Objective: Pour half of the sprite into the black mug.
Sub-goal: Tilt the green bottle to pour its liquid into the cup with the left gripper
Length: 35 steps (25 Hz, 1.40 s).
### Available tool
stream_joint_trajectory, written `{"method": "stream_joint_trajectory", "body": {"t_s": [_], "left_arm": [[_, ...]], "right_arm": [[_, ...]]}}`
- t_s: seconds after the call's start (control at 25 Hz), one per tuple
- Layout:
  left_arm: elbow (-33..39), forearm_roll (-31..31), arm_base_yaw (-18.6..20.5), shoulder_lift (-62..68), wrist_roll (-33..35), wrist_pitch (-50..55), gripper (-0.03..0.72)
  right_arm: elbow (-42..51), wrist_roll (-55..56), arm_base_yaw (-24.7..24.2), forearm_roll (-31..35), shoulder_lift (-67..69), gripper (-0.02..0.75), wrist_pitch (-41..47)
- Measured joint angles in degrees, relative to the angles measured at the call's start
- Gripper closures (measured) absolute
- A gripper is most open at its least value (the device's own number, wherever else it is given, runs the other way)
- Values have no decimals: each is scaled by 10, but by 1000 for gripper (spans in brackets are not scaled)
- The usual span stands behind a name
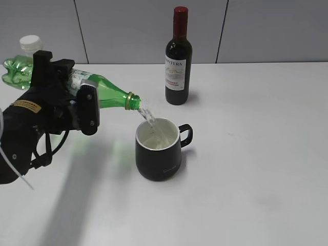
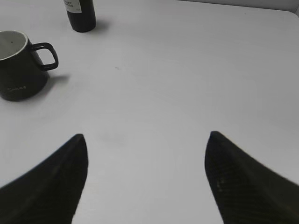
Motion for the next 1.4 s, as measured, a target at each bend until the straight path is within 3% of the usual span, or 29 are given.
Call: {"method": "stream_joint_trajectory", "body": {"t_s": [0.96, 1.08, 1.4], "left_arm": [[-1, 23, 0, 0, -11, -7, 225], [-1, 42, 0, 0, -95, -3, 225], [-1, 86, 0, 0, -408, 29, 225]], "right_arm": [[0, 0, 0, 0, 0, 148, 0], [0, 0, 0, 0, 0, 148, 0], [0, 0, 0, 0, 0, 148, 0]]}}
